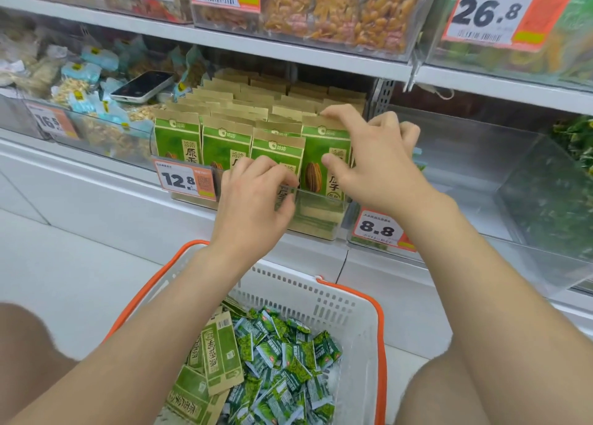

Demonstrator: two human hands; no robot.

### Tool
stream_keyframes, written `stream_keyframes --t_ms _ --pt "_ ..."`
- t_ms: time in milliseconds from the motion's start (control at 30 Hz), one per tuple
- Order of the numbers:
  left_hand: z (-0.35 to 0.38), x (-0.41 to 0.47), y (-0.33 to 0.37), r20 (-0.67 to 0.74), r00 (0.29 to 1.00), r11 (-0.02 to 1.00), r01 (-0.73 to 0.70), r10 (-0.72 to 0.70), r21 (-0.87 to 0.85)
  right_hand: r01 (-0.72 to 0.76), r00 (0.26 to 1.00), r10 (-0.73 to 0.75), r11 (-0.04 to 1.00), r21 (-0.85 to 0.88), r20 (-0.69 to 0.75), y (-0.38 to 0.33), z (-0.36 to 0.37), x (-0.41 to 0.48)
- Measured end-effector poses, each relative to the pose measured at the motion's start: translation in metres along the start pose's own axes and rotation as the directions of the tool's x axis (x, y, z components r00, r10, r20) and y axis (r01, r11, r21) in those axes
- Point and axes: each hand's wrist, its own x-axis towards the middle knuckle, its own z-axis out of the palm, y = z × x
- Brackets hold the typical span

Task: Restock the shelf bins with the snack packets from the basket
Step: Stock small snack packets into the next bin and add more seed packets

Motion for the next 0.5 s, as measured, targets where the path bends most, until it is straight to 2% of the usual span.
stream_keyframes --t_ms 233,367,500 --pt "0.000 0.002 -0.004 0.012 1.000 1.000 0.003 -0.002 -0.014 -0.161 0.980 0.143 0.978 0.130 0.140 0.013 -0.003 0.021" --pt "0.001 0.002 -0.005 0.007 1.000 1.000 0.001 -0.001 -0.018 -0.086 0.968 0.097 0.995 -0.058 0.230 0.012 -0.005 0.022" --pt "0.003 0.002 -0.005 -0.004 1.000 1.000 0.005 -0.005 -0.014 -0.010 0.943 0.052 0.991 -0.130 0.327 0.009 -0.003 0.025"
